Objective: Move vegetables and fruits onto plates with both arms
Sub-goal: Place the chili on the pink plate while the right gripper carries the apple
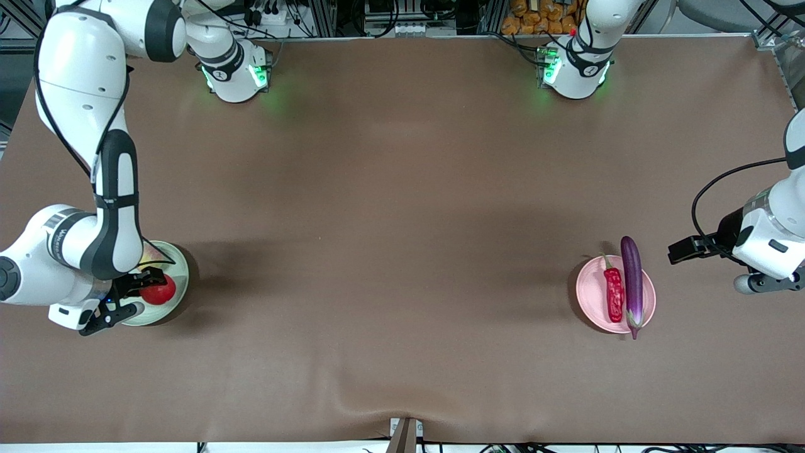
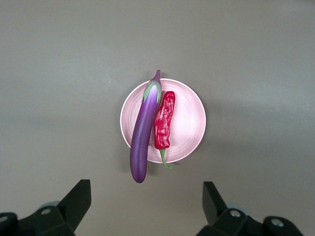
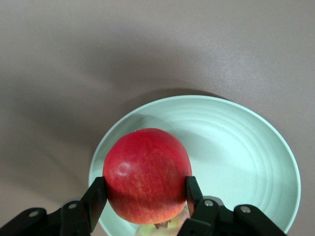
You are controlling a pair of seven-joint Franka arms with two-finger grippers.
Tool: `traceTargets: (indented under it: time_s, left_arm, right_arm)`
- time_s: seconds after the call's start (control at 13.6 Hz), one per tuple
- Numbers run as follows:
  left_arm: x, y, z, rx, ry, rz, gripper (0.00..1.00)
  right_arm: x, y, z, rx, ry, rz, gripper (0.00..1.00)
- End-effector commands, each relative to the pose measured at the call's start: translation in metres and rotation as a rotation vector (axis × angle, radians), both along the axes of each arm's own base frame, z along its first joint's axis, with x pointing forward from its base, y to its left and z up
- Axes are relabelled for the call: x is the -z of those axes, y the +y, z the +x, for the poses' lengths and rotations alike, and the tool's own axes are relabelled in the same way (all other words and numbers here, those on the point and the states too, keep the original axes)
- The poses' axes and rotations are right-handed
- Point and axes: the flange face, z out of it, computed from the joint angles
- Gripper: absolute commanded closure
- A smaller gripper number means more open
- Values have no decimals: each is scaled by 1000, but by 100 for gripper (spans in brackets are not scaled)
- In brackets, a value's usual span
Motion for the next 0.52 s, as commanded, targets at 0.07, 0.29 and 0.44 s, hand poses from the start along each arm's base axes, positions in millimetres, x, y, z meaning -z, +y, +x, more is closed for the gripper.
traceTargets:
  time_s: [0.07, 0.29, 0.44]
  left_arm:
    - [-22, 10, -6, 6, -16, 23, 0]
    - [-24, 8, -8, 10, -12, 22, 0]
    - [-30, 8, -11, 12, -15, 19, 0]
  right_arm:
    - [3, -4, 3, -21, -29, 73, 0]
    - [-30, 19, 7, -12, 53, 194, 0]
    - [-55, 30, 10, 1, 88, 219, 0]
